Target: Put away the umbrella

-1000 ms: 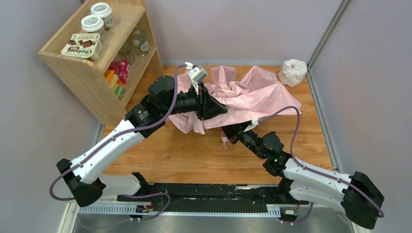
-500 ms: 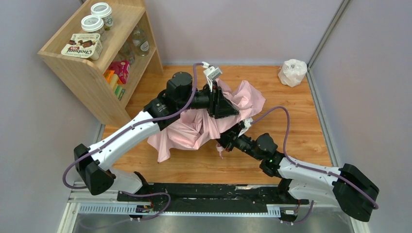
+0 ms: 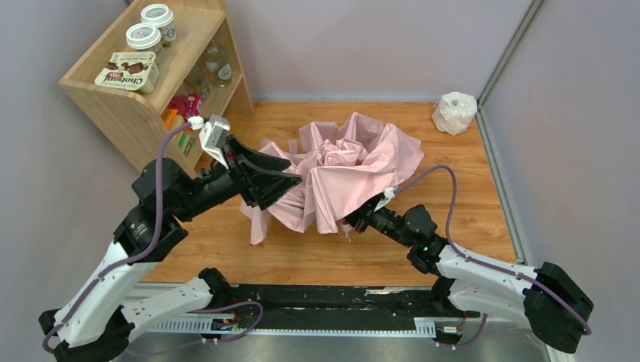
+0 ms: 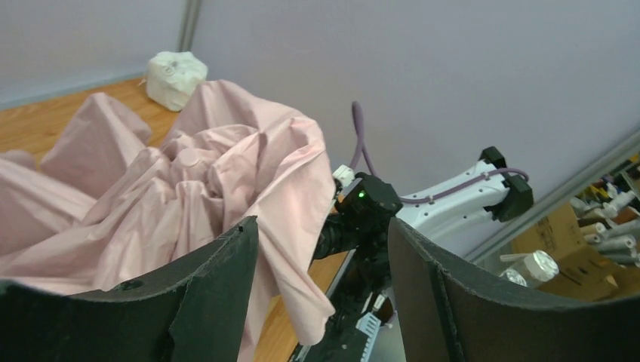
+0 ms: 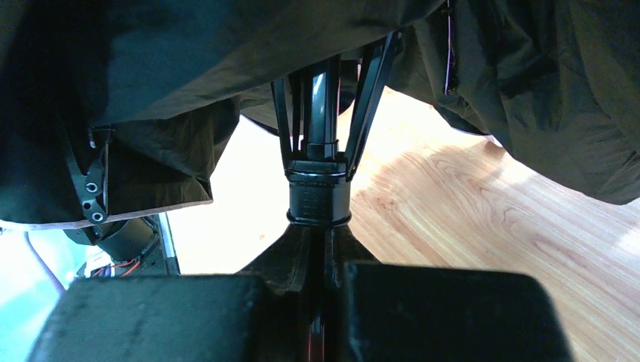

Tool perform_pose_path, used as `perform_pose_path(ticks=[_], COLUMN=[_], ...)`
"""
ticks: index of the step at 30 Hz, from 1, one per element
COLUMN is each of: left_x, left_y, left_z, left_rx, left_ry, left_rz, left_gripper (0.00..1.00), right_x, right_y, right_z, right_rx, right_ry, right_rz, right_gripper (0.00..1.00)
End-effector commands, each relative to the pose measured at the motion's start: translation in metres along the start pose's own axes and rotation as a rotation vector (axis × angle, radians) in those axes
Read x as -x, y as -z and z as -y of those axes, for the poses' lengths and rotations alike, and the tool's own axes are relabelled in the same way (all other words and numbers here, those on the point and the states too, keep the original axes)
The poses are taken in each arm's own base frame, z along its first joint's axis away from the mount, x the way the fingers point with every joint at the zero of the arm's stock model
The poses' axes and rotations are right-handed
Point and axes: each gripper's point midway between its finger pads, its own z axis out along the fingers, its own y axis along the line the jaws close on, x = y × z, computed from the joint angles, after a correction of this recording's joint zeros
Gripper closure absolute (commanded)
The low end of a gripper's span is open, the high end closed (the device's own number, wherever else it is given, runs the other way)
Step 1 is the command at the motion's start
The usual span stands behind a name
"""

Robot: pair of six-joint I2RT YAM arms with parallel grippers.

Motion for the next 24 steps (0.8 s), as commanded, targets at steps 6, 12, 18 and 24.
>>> perform_pose_path(ticks=[6,12,18,24], left_x=[-0.062,-0.078,-0.084,-0.087], left_y=[-0.021,-0.031,-0.024,-0.030], left_z=[-0.054,-0.078,-0.110,-0.117], left_rx=[0.169,0.249,0.396,0.427], left_ry=[0.072,0.038,-0.039,-0.004], left_rz=[-0.182,-0.240,-0.268,-0.255], left_gripper=[0.28,0.28,0.27,0.27], right_x=[0.049,0.051,0.053,0.056], right_y=[-0.009,-0.007,-0.001,0.005], right_z=[-0.015,-0.025,-0.038,-0.057], right_rx=[0.060,0.112,0.181,0.280], right_ry=[0.062,0.065,0.084,0.096], right_rz=[0.134,0.122,0.117,0.109], right_gripper=[1.00,1.00,1.00,1.00])
